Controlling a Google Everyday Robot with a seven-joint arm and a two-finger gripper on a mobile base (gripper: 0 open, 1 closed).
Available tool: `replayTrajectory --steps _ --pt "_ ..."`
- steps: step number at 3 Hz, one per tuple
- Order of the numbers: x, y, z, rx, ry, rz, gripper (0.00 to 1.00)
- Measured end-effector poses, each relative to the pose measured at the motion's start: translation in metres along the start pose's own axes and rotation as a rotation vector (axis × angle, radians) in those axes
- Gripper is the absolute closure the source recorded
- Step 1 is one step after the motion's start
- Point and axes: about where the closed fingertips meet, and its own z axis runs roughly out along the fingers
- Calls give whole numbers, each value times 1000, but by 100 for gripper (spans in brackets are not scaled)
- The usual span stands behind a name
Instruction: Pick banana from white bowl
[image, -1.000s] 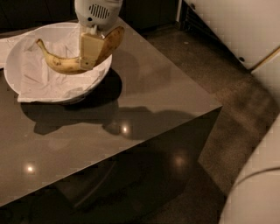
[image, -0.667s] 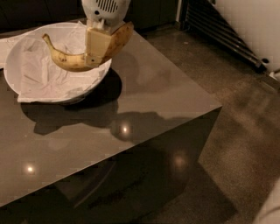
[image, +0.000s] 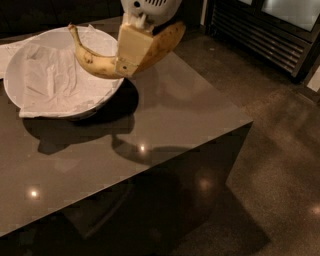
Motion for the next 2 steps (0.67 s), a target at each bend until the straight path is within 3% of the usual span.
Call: replayTrajectory --steps 1,2 --pt "13 17 -23 45 3 50 100" --pt "12 18 -26 50 0 51 100"
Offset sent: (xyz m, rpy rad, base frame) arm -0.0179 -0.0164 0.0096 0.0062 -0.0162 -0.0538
